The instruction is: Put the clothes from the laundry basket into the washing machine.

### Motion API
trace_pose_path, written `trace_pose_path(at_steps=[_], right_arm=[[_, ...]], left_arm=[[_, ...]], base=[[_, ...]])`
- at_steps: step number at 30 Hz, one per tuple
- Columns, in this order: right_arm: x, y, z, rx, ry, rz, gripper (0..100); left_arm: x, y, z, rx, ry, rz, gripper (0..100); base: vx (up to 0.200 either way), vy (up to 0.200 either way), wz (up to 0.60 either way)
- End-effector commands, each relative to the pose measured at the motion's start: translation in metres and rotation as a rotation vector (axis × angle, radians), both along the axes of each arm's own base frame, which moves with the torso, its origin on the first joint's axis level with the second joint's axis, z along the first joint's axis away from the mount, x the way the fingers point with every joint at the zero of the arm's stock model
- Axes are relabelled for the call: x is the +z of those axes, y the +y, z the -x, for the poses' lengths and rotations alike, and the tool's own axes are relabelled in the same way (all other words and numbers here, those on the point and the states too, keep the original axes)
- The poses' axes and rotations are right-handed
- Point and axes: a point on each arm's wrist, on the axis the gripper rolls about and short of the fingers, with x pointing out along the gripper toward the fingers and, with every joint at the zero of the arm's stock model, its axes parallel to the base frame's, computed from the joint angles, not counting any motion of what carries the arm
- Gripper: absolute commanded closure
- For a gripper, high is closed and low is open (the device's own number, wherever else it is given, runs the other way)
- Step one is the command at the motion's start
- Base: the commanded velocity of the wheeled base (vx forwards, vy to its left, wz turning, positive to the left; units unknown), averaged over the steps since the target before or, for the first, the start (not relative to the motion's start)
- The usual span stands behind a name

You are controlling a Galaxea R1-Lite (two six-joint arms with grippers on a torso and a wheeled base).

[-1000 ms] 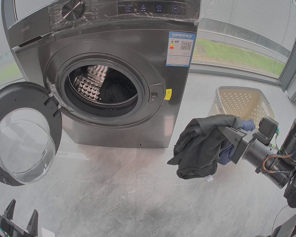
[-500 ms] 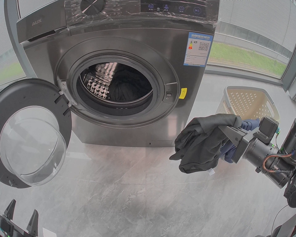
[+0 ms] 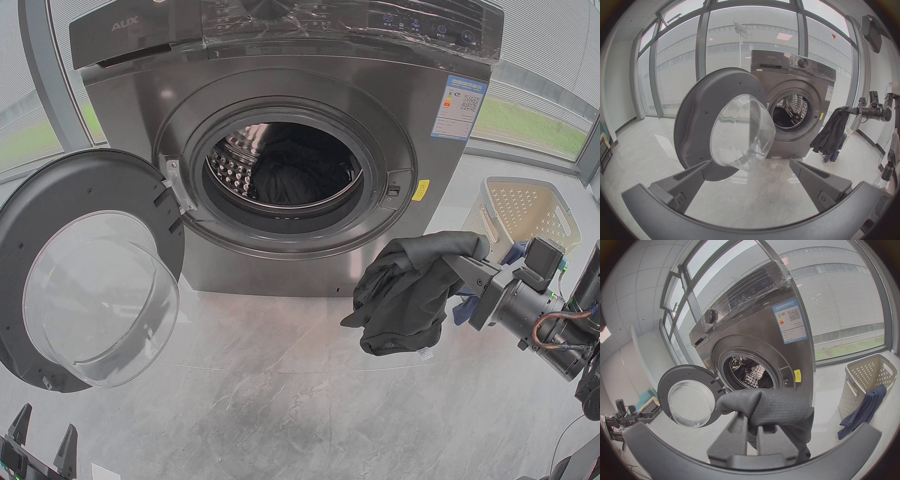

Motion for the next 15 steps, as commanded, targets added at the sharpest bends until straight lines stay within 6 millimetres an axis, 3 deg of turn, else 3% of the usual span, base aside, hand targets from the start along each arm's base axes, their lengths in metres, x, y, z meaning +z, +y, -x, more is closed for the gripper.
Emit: trace_pose_path(at_steps=[1,15], right_arm=[[-0.0008,-0.0004,-0.0004,-0.003,0.003,0.002,100],[-0.0015,0.0002,-0.0006,0.001,0.012,-0.008,100]], left_arm=[[-0.0043,0.0,-0.0004,0.0,0.005,0.0,0],[-0.0047,0.0,-0.0005,0.0,0.007,0.0,0]], base=[[0.0,0.0,0.0],[0.0,0.0,0.0]])
